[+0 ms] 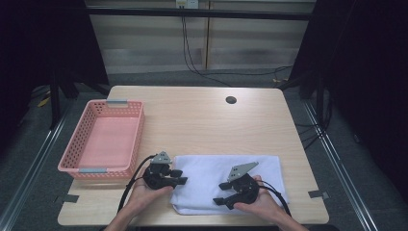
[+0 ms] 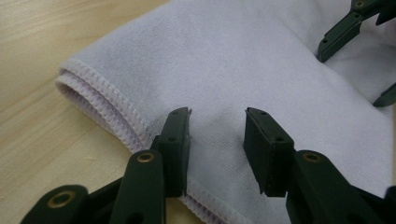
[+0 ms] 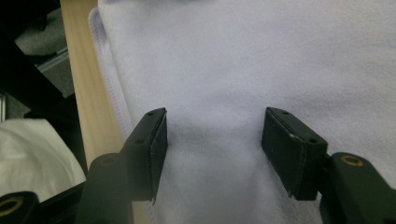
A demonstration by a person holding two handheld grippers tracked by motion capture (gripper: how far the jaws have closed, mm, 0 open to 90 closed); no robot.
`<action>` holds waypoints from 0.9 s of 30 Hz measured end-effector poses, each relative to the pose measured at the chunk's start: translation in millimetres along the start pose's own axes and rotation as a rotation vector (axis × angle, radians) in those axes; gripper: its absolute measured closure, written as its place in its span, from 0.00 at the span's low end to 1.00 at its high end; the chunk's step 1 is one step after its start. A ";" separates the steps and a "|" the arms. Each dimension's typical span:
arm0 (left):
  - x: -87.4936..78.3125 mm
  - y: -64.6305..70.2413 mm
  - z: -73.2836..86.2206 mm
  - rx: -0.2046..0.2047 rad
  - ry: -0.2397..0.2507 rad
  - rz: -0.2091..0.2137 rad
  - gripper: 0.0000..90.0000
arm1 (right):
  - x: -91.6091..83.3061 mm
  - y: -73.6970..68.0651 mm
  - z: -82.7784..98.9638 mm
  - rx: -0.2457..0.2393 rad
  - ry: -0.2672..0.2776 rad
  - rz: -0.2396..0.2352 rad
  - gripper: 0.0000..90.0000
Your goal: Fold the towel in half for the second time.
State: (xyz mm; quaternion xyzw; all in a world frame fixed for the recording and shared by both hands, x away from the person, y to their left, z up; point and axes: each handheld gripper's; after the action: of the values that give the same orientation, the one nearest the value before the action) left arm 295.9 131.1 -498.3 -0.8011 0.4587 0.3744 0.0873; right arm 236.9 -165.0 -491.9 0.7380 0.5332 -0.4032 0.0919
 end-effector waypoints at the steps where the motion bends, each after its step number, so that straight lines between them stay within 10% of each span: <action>1: 0.1 1.2 -0.2 0.002 -0.005 0.005 0.67 | -1.5 0.4 1.9 -0.015 -0.006 -0.001 0.46; 6: 3.3 5.7 -5.1 -0.026 -0.016 0.083 0.65 | -14.0 -1.5 14.9 -0.039 -0.016 0.022 0.47; 14: -0.3 -7.7 -26.4 -0.084 0.053 0.006 0.54 | -25.5 -5.3 21.0 -0.013 -0.024 0.055 0.41; 27: 21.8 -41.3 -27.4 -0.147 0.025 -0.041 0.50 | 50.2 -39.4 -44.9 -0.115 0.002 -0.109 0.35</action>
State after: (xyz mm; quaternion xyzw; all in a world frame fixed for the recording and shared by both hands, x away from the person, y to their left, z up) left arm 349.7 126.5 -502.2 -0.8193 0.4145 0.3951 0.0302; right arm 230.6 -87.4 -485.6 0.7017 0.5952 -0.3754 0.1114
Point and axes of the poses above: each handheld gripper's, and its own axes: x roughly forward along the jaws, z roughly out of its underside, y roughly to its right, and after that the axes turned 6 degrees about -z, right-handed
